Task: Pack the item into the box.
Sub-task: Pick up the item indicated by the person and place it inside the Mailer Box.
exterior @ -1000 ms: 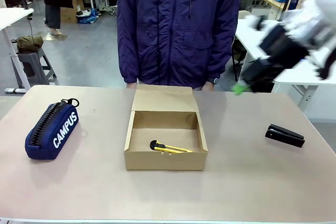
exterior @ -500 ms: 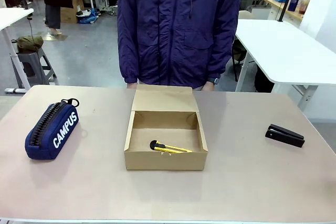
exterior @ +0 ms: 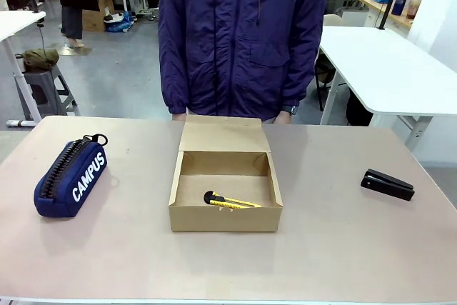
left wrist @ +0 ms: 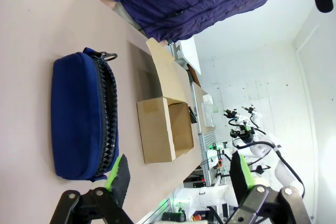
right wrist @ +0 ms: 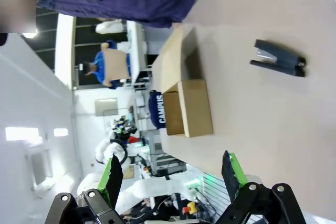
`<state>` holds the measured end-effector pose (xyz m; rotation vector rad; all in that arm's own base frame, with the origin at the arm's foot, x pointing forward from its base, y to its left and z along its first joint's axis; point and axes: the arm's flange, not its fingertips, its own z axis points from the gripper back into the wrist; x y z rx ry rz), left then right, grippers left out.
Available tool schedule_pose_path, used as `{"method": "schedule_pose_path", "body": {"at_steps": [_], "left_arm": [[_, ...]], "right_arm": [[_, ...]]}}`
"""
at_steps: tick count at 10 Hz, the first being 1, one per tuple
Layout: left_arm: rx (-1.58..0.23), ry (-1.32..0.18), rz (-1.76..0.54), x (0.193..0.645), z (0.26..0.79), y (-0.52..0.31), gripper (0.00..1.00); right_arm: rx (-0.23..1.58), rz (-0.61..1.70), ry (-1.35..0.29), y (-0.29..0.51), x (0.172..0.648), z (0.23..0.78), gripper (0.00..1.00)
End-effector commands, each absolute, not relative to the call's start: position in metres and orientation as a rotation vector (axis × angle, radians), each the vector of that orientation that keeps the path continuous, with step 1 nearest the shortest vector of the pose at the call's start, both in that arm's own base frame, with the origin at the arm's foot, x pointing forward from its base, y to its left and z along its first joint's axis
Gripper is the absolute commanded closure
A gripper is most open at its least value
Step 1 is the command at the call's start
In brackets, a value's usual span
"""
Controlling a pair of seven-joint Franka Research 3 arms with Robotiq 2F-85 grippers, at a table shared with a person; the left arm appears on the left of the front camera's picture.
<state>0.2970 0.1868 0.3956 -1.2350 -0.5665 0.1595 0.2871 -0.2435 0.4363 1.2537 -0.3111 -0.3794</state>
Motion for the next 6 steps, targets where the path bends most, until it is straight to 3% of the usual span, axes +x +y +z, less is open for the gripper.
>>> {"method": "schedule_pose_path", "body": {"at_steps": [1,6], "left_arm": [[-1.25,-0.59,0.143,0.2974,0.396,0.1861,0.0],[-1.25,-0.59,0.143,0.2974,0.396,0.1861,0.0]], "right_arm": [[1.274,-0.362,-0.319,-0.2585,0.2954,0.4331,0.0],[1.263,-0.386,-0.296,-0.2563,0.2966,0.425,0.0]]}}
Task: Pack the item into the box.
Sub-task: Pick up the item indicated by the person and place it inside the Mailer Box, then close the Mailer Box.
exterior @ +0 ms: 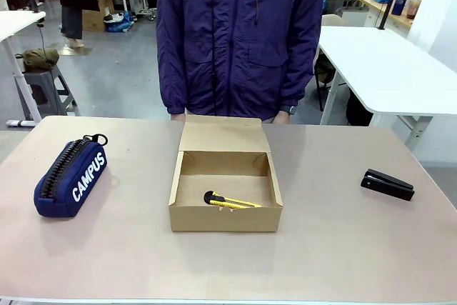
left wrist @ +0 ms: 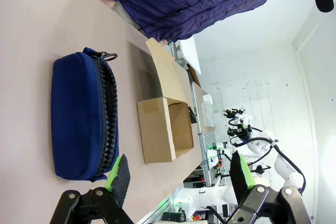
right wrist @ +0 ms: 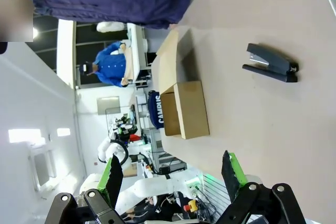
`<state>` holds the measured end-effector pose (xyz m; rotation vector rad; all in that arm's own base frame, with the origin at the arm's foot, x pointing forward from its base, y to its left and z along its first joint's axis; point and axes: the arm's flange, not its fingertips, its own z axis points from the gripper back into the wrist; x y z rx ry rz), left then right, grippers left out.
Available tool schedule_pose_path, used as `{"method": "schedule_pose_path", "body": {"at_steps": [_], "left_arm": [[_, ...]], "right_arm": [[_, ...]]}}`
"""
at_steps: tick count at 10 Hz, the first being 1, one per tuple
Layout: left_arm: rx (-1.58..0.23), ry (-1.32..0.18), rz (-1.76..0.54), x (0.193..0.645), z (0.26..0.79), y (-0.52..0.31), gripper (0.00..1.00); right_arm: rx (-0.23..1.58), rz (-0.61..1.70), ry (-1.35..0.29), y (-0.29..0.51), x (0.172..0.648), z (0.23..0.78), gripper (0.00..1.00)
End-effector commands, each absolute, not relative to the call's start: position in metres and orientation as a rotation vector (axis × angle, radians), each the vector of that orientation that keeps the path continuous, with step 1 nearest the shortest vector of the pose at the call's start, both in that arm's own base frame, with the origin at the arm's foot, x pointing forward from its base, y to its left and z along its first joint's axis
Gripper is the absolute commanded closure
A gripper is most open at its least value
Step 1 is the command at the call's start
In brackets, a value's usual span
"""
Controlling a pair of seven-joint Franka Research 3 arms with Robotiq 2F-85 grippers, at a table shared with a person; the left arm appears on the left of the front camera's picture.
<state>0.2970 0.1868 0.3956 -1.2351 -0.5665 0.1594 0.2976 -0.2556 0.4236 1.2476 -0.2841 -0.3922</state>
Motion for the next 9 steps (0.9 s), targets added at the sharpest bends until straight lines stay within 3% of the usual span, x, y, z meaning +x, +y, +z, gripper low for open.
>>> {"method": "schedule_pose_path", "body": {"at_steps": [1,9], "left_arm": [[-1.25,-0.59,0.143,0.2974,0.396,0.1861,0.0],[-1.25,-0.59,0.143,0.2974,0.396,0.1861,0.0]], "right_arm": [[1.263,-0.386,-0.296,-0.2563,0.2966,0.425,0.0],[1.263,-0.386,-0.296,-0.2563,0.2966,0.425,0.0]]}}
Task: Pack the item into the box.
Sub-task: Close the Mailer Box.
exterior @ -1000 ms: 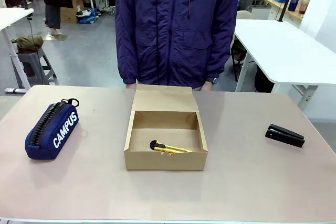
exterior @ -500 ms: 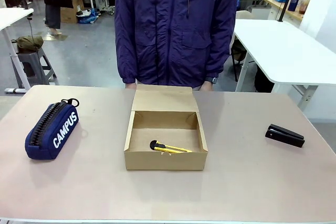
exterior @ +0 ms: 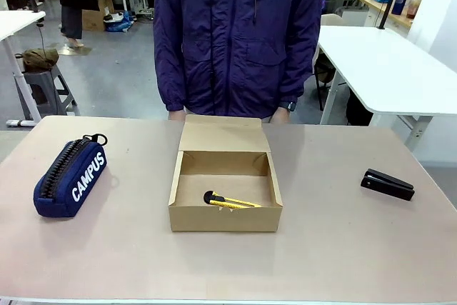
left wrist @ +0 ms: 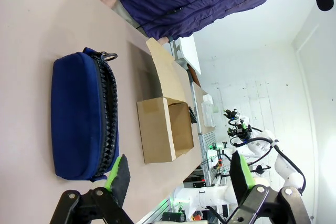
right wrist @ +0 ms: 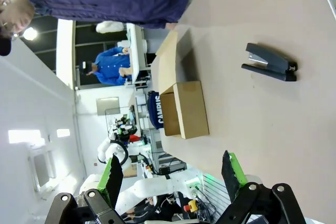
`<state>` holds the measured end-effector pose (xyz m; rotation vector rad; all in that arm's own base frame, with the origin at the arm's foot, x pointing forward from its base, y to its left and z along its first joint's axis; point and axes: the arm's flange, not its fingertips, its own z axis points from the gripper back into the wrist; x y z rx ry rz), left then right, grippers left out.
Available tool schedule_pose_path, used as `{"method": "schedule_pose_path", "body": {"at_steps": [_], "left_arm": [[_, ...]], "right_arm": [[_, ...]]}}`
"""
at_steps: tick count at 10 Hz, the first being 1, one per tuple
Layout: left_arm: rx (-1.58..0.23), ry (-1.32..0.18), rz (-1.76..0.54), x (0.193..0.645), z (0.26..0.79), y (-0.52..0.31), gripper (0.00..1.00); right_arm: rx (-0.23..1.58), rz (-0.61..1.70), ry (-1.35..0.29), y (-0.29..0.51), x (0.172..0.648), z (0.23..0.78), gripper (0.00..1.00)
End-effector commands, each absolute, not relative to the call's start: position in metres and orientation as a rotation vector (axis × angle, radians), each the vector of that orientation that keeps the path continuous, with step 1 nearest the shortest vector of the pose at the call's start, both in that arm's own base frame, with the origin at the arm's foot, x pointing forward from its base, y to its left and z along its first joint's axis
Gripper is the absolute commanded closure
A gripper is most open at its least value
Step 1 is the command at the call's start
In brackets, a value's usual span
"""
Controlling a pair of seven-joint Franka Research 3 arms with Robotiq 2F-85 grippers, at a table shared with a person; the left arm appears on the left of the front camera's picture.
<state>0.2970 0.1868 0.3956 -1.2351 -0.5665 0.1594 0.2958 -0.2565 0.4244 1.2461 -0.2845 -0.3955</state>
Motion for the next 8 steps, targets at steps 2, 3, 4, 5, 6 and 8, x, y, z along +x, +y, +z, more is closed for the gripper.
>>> {"method": "schedule_pose_path", "body": {"at_steps": [2,3,4,5,6,8], "left_arm": [[-1.25,-0.59,0.143,0.2974,0.396,0.1861,0.0],[-1.25,-0.59,0.143,0.2974,0.396,0.1861,0.0],[-1.25,-0.59,0.143,0.2974,0.396,0.1861,0.0],[-1.25,-0.59,0.143,0.2974,0.396,0.1861,0.0],[-1.25,-0.59,0.143,0.2974,0.396,0.1861,0.0],[-1.25,-0.59,0.143,0.2974,0.396,0.1861,0.0]], "right_arm": [[1.263,-0.386,-0.296,-0.2563,0.2966,0.425,0.0],[1.263,-0.386,-0.296,-0.2563,0.2966,0.425,0.0],[1.263,-0.386,-0.296,-0.2563,0.2966,0.425,0.0],[1.263,-0.386,-0.296,-0.2563,0.2966,0.425,0.0],[1.263,-0.386,-0.296,-0.2563,0.2966,0.425,0.0],[1.263,-0.386,-0.296,-0.2563,0.2966,0.425,0.0]]}}
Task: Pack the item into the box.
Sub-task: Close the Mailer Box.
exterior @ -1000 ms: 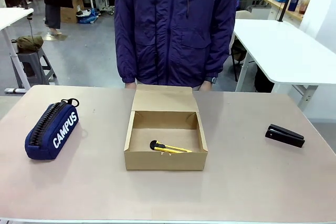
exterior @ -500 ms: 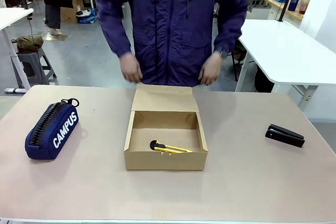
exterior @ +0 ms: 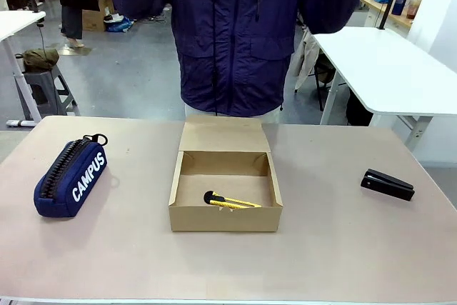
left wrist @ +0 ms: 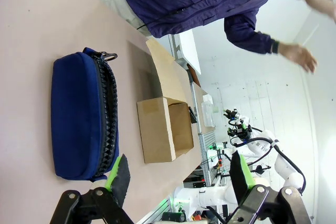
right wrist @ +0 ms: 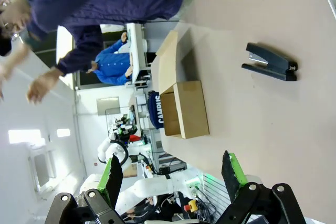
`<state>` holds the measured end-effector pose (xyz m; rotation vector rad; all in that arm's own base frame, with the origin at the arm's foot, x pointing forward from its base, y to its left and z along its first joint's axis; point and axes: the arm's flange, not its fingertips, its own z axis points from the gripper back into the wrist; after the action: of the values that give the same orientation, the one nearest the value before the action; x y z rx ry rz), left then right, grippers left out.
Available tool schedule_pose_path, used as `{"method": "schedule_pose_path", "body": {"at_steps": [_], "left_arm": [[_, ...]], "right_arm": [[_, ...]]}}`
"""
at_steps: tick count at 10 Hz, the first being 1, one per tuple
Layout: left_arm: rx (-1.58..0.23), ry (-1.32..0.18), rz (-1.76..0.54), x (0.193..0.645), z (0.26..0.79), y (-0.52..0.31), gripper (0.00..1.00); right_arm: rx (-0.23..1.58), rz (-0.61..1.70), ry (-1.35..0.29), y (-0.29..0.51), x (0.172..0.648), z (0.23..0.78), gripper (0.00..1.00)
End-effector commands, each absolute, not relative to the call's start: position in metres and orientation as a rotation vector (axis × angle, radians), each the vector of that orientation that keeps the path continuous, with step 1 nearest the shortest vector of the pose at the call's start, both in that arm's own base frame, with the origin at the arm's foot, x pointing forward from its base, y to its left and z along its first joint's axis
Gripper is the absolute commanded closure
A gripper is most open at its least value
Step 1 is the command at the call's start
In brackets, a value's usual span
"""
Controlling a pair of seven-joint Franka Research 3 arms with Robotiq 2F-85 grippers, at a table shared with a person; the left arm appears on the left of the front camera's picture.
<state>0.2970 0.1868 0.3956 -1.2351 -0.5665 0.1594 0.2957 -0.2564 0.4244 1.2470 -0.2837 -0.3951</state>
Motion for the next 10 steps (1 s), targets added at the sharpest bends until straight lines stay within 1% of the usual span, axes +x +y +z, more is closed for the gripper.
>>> {"method": "schedule_pose_path", "body": {"at_steps": [1,10], "left_arm": [[-1.25,-0.59,0.143,0.2974,0.396,0.1861,0.0],[-1.25,-0.59,0.143,0.2974,0.396,0.1861,0.0]], "right_arm": [[1.263,-0.386,-0.296,-0.2563,0.2966,0.425,0.0],[1.263,-0.386,-0.296,-0.2563,0.2966,0.425,0.0]]}}
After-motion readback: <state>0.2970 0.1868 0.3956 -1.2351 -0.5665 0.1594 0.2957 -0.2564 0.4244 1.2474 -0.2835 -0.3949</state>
